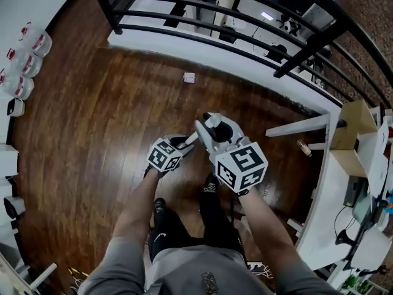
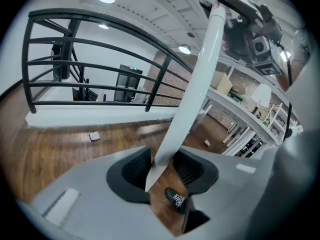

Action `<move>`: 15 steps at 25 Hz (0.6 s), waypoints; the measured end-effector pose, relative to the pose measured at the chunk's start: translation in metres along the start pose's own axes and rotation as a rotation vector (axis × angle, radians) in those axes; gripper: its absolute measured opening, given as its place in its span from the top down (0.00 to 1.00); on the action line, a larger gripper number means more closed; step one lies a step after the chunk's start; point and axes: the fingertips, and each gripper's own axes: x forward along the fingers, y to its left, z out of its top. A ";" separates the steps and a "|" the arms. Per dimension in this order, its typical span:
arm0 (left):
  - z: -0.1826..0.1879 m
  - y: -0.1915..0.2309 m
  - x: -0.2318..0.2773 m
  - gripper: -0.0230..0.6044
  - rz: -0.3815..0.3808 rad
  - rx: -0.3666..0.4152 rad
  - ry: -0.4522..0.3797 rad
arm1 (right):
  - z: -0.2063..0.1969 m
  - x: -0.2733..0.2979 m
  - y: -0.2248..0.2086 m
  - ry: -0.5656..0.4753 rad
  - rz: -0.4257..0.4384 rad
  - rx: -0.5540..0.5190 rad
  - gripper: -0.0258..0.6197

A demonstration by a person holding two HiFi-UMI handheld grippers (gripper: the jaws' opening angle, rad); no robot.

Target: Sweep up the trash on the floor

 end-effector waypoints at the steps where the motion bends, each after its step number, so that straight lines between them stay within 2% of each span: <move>1: 0.004 0.001 0.006 0.74 0.017 -0.010 0.008 | 0.000 -0.002 -0.009 0.005 0.016 0.004 0.82; 4: 0.024 0.008 0.030 0.74 0.042 -0.025 0.026 | 0.004 -0.007 -0.045 0.005 0.038 0.017 0.82; 8: 0.049 0.024 0.052 0.73 0.032 -0.007 0.056 | 0.015 0.000 -0.085 0.000 0.048 0.046 0.82; 15: 0.096 0.076 0.067 0.73 0.000 -0.013 0.048 | 0.047 0.051 -0.127 0.023 0.027 0.052 0.82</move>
